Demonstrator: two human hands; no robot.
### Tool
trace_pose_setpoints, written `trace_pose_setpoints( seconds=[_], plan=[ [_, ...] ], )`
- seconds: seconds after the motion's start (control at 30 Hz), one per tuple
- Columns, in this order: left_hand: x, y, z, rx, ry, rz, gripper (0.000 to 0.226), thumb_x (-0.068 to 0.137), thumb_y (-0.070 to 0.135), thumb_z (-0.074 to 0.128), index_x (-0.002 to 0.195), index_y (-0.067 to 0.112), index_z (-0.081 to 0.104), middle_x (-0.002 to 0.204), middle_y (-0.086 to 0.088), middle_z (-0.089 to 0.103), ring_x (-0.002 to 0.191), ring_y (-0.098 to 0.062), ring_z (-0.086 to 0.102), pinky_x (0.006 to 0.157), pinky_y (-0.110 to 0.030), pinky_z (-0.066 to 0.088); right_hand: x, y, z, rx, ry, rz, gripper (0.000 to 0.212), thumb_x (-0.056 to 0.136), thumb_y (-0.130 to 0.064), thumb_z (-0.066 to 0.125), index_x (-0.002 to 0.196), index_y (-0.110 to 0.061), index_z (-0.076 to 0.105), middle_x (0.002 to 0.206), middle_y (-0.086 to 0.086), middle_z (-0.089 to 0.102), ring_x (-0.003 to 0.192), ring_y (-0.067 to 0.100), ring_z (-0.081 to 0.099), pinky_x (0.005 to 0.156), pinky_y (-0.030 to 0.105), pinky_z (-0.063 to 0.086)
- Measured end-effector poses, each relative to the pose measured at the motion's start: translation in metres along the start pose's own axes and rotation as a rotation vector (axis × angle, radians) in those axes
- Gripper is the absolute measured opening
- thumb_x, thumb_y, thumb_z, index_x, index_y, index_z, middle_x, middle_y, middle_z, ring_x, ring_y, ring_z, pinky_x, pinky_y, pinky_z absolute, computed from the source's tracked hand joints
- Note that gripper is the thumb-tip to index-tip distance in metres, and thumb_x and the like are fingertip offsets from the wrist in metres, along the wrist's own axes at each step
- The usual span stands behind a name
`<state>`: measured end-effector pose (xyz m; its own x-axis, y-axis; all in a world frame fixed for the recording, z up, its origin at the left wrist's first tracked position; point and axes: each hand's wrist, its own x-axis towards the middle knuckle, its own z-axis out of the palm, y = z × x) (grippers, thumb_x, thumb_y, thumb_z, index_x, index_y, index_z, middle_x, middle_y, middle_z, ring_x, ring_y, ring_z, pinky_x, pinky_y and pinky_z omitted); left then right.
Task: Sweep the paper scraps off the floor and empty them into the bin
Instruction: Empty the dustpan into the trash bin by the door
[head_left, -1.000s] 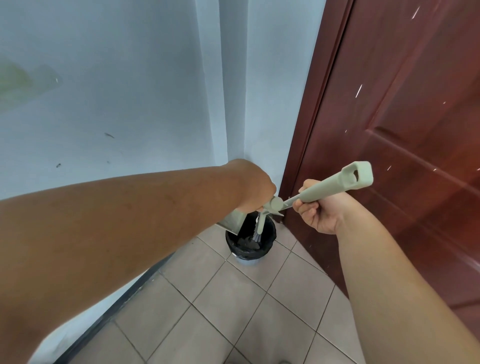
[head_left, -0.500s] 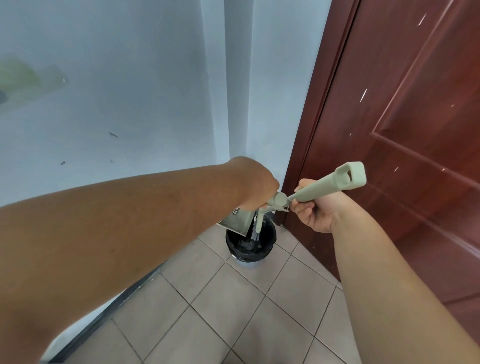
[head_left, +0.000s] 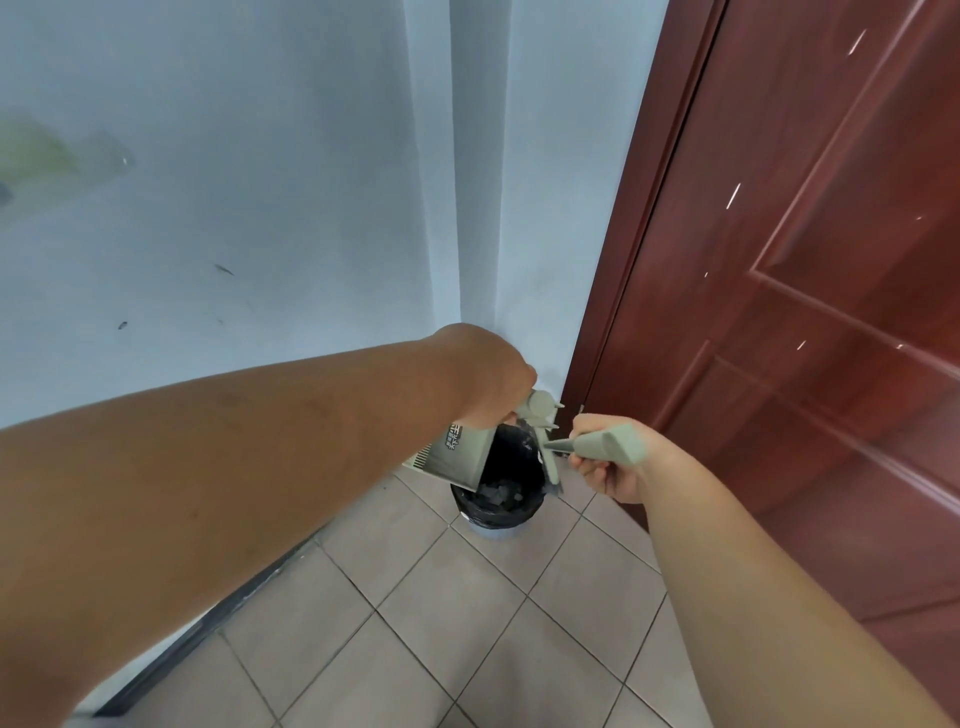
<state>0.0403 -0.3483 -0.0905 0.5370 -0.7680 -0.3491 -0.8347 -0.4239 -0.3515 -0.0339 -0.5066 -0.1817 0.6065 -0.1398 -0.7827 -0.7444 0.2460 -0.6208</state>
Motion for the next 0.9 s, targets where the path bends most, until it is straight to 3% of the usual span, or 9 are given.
trace_pose_setpoints(
  seconds=[0.17, 0.33, 0.47, 0.63, 0.9],
  plan=[
    [0.003, 0.005, -0.001, -0.014, 0.014, -0.002, 0.017, 0.094, 0.034, 0.043, 0.09, 0.018, 0.04, 0.065, 0.003, 0.039, 0.052, -0.014, 0.035, 0.044, -0.029, 0.027, 0.005, 0.004, -0.005, 0.131, -0.076, -0.024, 0.018, 0.088, -0.01, 0.045, 0.071, -0.004, 0.05, 0.051, 0.008, 0.049, 0.024, 0.008, 0.038, 0.027, 0.009, 0.03],
    [0.01, 0.008, -0.004, -0.038, 0.016, 0.011, 0.02, 0.095, 0.037, 0.042, 0.09, 0.017, 0.04, 0.064, 0.004, 0.038, 0.053, -0.013, 0.035, 0.052, -0.032, 0.034, 0.006, -0.002, -0.011, 0.223, -0.18, -0.019, 0.008, 0.087, -0.011, 0.042, 0.08, -0.012, 0.044, 0.049, 0.006, 0.048, 0.025, 0.005, 0.033, 0.026, 0.011, 0.029],
    [0.01, 0.004, -0.002, -0.022, -0.009, -0.011, 0.022, 0.095, 0.036, 0.042, 0.101, 0.015, 0.047, 0.066, 0.005, 0.039, 0.061, -0.018, 0.043, 0.047, -0.031, 0.029, -0.001, -0.015, -0.011, 0.201, -0.161, -0.045, 0.018, 0.088, -0.012, 0.041, 0.069, -0.013, 0.039, 0.048, 0.005, 0.046, 0.025, 0.005, 0.03, 0.026, 0.011, 0.028],
    [0.012, -0.002, -0.004, -0.024, 0.003, -0.052, 0.022, 0.095, 0.038, 0.042, 0.1, 0.016, 0.047, 0.066, 0.005, 0.041, 0.054, -0.012, 0.037, 0.044, -0.029, 0.026, -0.01, -0.035, -0.006, 0.297, -0.189, -0.033, 0.031, 0.097, -0.023, 0.04, 0.068, -0.012, 0.038, 0.044, 0.004, 0.045, 0.024, 0.003, 0.03, 0.026, 0.009, 0.029],
    [0.012, -0.011, -0.006, -0.105, 0.041, -0.13, 0.027, 0.094, 0.045, 0.04, 0.095, 0.018, 0.044, 0.066, 0.006, 0.041, 0.054, -0.013, 0.038, 0.047, -0.029, 0.029, -0.014, -0.064, 0.003, 0.245, -0.201, -0.037, 0.03, 0.094, -0.019, 0.039, 0.066, -0.01, 0.041, 0.047, 0.003, 0.044, 0.025, 0.002, 0.03, 0.026, 0.009, 0.03]
  ],
)
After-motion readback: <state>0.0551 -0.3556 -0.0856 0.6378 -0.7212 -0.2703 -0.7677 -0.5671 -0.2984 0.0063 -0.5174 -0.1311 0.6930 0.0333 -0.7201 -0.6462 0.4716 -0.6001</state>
